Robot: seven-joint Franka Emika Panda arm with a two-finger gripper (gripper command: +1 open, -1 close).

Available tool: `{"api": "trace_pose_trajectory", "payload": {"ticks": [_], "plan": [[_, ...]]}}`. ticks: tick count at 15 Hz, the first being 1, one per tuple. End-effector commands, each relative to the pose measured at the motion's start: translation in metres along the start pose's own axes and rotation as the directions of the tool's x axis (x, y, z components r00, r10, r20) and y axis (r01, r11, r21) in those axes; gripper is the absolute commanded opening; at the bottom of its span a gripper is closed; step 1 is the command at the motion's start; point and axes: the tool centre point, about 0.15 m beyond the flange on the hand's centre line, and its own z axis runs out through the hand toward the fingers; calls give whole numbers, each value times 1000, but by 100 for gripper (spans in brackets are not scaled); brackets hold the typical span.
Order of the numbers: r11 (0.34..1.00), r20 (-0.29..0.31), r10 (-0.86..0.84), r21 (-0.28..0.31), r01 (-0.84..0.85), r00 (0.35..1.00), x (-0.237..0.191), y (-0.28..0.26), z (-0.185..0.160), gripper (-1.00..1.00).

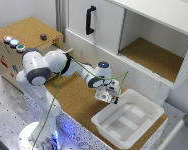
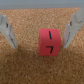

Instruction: Place the pink object inside the right cabinet

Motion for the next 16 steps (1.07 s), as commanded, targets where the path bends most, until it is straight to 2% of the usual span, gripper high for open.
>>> {"api": "trace_pose_trajectory", "payload": {"ticks": [1,9,12,16], "plan": [[999,79,38,21,-40,996,25,13,16,-100],[998,77,55,40,-58,996,28,0,13,-100],[994,55,98,44,-100,994,32,-4,-6,-100],[990,-20,138,36,-138,990,46,-8,-54,-100]]}}
